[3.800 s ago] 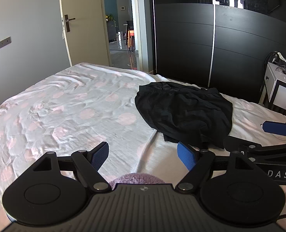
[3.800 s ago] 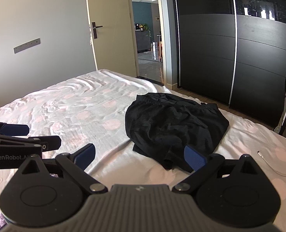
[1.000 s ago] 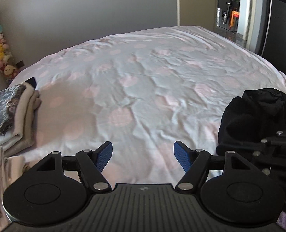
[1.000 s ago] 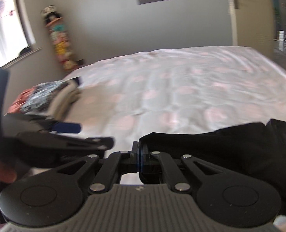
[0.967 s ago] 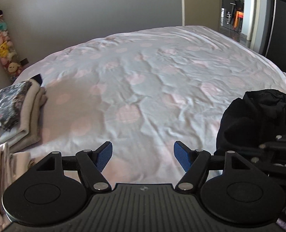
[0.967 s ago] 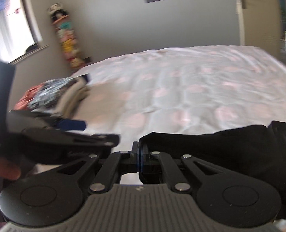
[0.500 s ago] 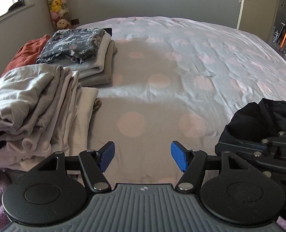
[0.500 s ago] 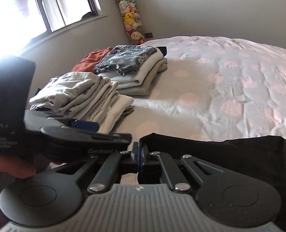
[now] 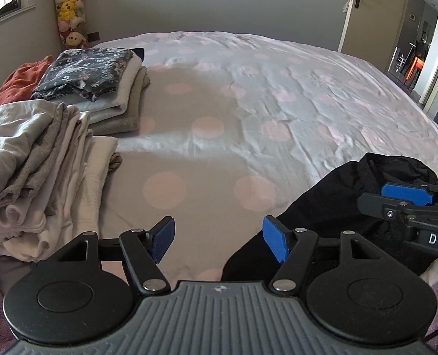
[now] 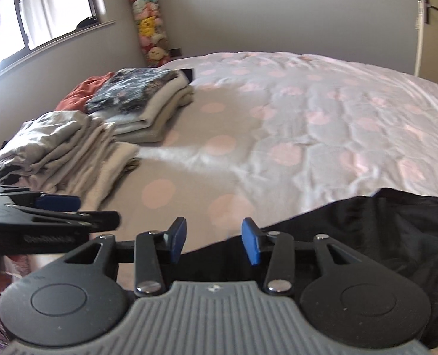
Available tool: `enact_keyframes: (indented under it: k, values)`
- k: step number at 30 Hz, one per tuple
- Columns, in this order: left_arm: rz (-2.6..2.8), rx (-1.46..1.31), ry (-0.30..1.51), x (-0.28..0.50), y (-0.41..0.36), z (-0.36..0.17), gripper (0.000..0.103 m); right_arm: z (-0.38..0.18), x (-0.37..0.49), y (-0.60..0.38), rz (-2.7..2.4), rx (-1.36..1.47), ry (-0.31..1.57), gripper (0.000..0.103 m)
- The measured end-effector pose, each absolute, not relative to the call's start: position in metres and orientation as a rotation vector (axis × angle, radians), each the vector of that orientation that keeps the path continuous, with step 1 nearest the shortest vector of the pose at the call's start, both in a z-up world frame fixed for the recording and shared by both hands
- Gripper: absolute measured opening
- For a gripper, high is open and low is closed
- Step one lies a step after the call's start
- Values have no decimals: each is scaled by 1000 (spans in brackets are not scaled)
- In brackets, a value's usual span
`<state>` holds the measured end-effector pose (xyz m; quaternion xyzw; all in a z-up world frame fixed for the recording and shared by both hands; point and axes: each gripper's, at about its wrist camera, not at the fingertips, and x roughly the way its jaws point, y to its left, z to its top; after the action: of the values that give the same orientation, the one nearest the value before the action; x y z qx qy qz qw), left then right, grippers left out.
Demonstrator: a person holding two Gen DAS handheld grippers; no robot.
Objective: Fold clothes
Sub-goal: 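Grasp the waistband with the left tool while the right tool holds it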
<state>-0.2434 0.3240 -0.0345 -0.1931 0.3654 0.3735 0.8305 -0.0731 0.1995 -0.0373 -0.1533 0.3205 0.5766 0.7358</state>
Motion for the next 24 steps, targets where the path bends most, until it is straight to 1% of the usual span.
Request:
enact_keyframes:
  k: [1,3,9,17,24]
  values:
    - [771,-407,772,-235,321,-35,64,-37,-60,192,1231,-330,700,49]
    - [729,-402,772,-219,313,-36,64,-37,-35,175,1157,-315,696,57]
    - [585,-391,781,-164,288,-50,64,-46,34,115,921,-307,678,59]
    - [440,-444,840,-98,270,-81,64,-76,112,48,649,-277,743,59]
    - [395,-469,913,-37,258,-105,65,-102,161,25,567,-133,885,59]
